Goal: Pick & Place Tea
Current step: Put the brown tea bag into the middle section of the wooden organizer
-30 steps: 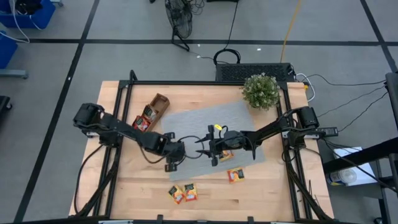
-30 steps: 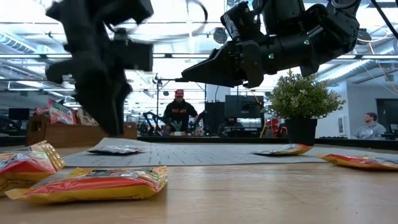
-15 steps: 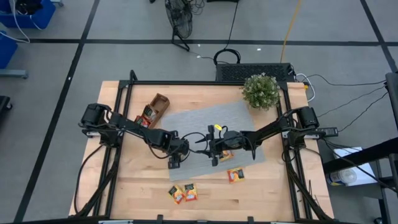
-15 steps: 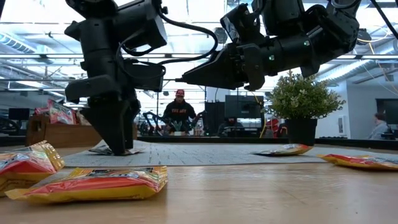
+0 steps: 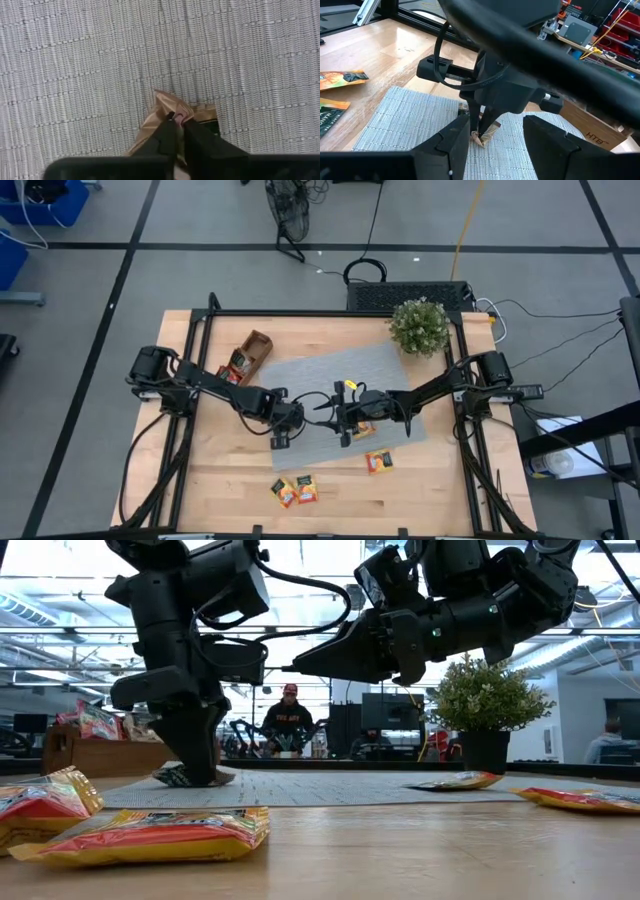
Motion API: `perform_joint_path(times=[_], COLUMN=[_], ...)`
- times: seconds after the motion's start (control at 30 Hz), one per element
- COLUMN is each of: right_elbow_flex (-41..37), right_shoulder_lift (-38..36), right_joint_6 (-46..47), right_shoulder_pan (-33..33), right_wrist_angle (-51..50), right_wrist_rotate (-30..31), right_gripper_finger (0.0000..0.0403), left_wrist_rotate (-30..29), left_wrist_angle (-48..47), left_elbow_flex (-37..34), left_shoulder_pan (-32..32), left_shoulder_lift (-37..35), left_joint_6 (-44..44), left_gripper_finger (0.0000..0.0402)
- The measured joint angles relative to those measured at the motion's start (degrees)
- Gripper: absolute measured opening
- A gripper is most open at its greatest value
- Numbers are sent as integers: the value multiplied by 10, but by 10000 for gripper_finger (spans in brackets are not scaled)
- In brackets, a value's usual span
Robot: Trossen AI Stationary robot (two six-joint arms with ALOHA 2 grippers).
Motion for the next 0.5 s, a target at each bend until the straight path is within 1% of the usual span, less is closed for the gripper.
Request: perform_joint_path(times=[0.03, 0.1, 0.17, 0.23, 0.33, 0.43, 0.5], right_elbow_flex=[0, 0, 0, 0, 0, 0, 0], right_shoulder_lift=[0, 0, 0, 0, 0, 0, 0], right_joint_6=[0, 0, 0, 3, 4, 4, 4], right_shoulder_pan=[0, 0, 0, 0, 0, 0, -1], right_wrist_angle=[0, 0, 0, 0, -5, -6, -5], right_wrist_rotate=[0, 0, 0, 0, 1, 2, 2], right_gripper_finger=[171, 171, 171, 171, 171, 171, 171], left_wrist_rotate=[-3, -21, -65, -132, -253, -378, -431], left_wrist_angle=[-5, -26, -62, -101, -187, -264, -325], left_elbow_flex=[0, 2, 10, 23, 28, 28, 28], left_shoulder_pan=[0, 0, -4, -11, -17, -15, -10], left_shoulder_lift=[-7, -25, -55, -84, -122, -153, -161], left_joint_6=[0, -13, -22, -30, -68, -172, -255], left_gripper_finger=[16, 15, 21, 21, 10, 14, 19])
